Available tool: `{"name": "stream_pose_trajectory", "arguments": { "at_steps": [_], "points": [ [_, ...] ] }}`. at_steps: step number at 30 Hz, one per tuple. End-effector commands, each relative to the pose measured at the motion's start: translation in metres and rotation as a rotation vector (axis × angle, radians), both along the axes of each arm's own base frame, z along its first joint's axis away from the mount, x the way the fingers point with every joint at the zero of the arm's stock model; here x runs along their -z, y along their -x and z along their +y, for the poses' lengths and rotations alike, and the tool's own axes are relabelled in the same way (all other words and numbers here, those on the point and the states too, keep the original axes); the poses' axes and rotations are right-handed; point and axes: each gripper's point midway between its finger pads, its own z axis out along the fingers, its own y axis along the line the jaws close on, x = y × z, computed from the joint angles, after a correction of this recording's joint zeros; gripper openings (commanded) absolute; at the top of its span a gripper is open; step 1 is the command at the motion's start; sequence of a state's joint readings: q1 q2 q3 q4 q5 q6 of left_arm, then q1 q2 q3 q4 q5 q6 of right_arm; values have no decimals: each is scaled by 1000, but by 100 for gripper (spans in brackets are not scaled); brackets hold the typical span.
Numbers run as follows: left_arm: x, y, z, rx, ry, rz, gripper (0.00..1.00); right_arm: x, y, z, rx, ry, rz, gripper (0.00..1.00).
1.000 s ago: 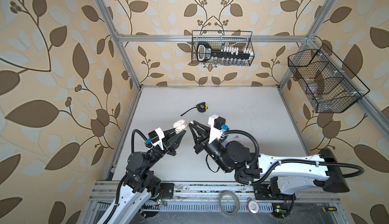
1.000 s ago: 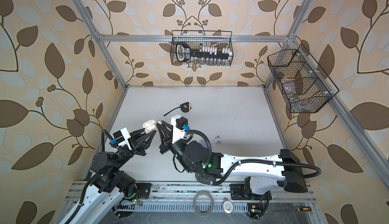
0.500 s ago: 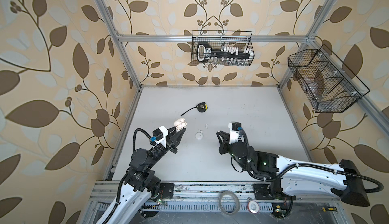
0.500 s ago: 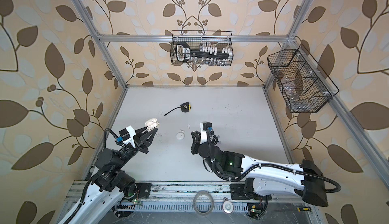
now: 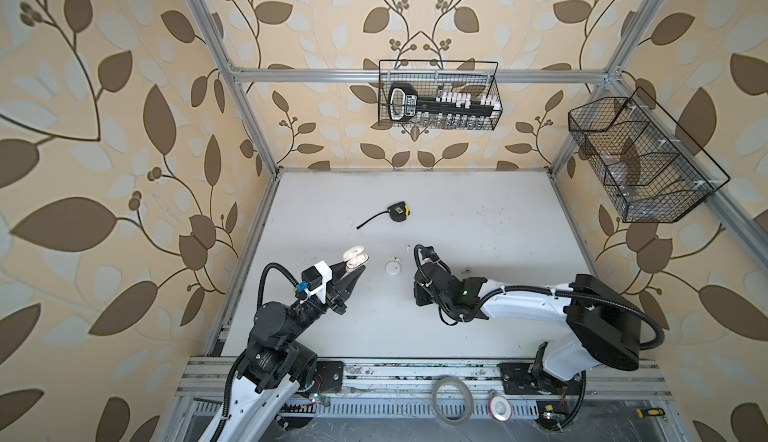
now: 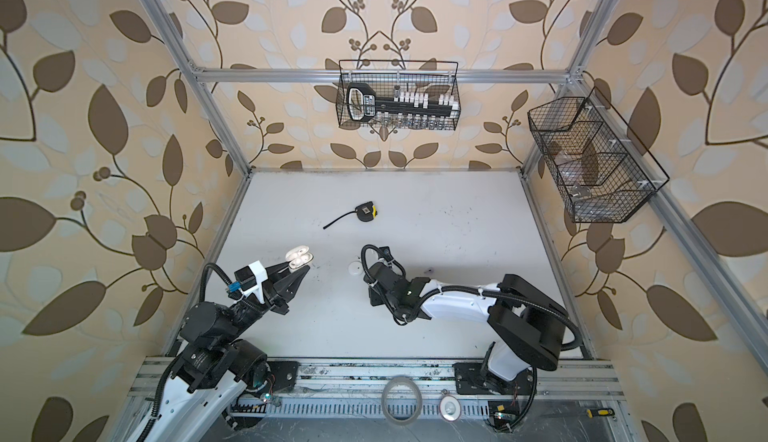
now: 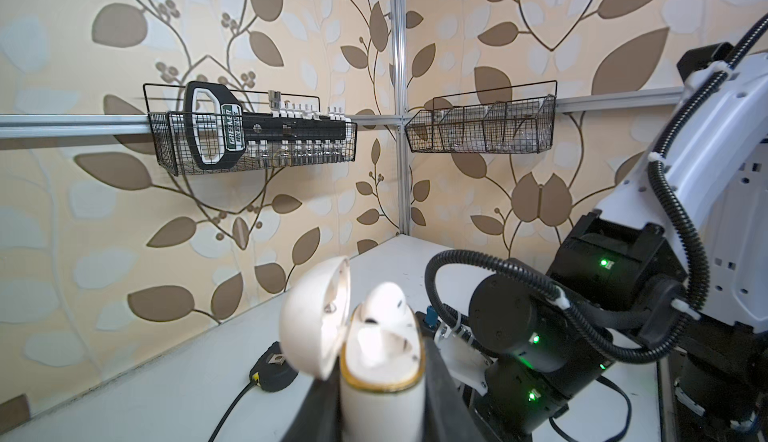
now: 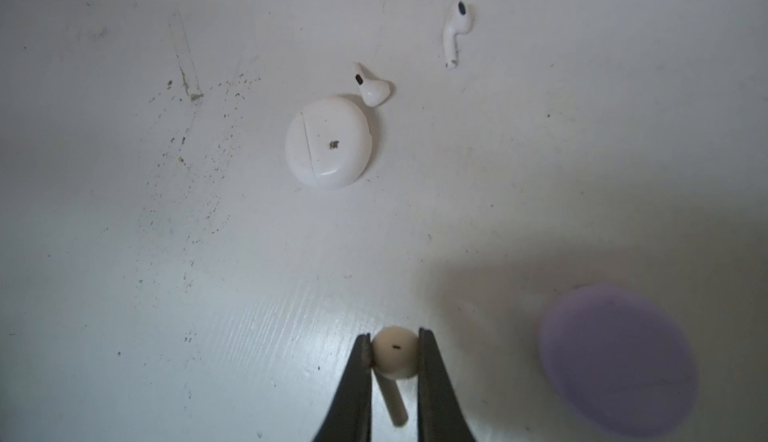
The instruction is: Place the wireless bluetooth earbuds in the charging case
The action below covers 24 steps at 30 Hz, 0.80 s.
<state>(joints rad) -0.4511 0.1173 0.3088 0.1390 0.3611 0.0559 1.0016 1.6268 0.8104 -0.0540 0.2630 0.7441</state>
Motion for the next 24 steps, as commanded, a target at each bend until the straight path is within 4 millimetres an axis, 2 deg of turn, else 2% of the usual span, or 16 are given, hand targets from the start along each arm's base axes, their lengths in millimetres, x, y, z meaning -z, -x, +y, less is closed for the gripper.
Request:
{"name": "stream_pose_trajectory", "arguments": {
  "at_steps": [1,4,9,11,14,18,24],
  "points": [
    [-16,6,5,-17,-1,-67,0,12,0,16,-23,-31,65,0],
    [-16,6,4,-13,-2,-67,0,27,1,16,-31,-3,92,0],
    [-16,5,4,-17,-5,-65,0,28,1,11,-49,59,96,1],
    [-16,5,4,-19,-5,-66,0,28,3,8,-59,87,101,7],
    [-18,7,4,-16,-2,-70,0,23,4,3,-73,127,100,23],
    [-18,7,4,-14,-4,-70,0,11,5,-5,-114,209,95,40],
    [-19,8,5,-14,-4,-70,0,-13,6,-7,-239,343,134,49]
  ]
}}
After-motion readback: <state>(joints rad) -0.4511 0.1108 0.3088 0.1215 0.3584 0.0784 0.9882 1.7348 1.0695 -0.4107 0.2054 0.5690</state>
